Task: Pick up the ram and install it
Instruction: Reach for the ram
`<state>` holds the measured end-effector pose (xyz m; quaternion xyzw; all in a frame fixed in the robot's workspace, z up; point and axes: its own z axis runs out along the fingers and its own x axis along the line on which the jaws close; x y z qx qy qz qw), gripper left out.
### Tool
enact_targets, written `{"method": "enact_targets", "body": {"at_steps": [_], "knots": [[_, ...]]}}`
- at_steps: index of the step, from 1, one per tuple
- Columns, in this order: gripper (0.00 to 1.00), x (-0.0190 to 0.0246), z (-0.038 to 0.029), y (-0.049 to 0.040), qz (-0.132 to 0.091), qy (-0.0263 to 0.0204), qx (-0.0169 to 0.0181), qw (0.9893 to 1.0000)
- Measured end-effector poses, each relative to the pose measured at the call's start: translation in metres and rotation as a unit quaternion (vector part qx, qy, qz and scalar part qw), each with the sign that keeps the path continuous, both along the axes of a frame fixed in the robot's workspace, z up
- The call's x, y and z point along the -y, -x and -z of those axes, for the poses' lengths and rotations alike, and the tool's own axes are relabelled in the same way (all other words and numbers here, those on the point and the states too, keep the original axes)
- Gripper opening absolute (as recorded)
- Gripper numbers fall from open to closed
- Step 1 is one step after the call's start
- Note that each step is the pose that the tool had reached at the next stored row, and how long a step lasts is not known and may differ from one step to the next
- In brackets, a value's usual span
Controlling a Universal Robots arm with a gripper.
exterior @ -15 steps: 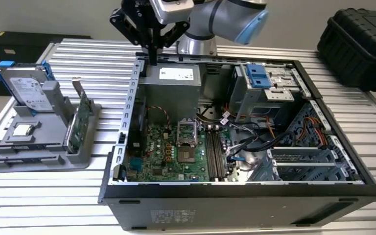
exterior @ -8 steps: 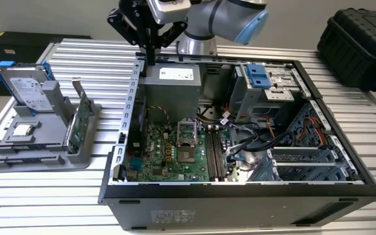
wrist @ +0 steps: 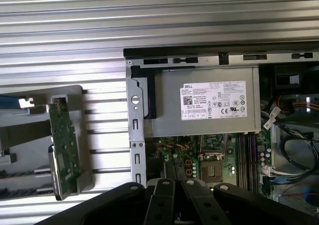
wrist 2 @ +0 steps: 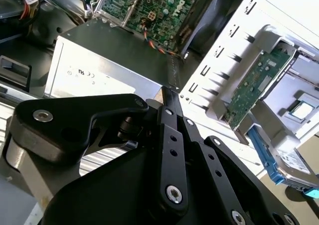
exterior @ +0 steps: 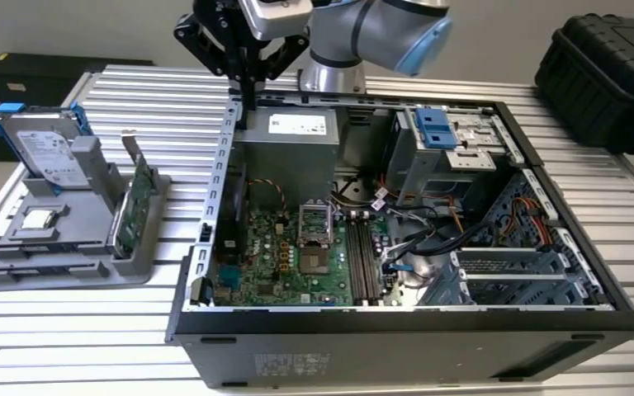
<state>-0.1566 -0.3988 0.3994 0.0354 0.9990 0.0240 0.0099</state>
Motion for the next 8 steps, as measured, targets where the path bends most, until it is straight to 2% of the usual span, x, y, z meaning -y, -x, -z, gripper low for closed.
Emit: {"method": "enact_targets", "body": {"at_steps": [8], "knots": [[0.0,0.0,0.0,0.0078,0.0,0.0,-0.0001,1.0]]}}
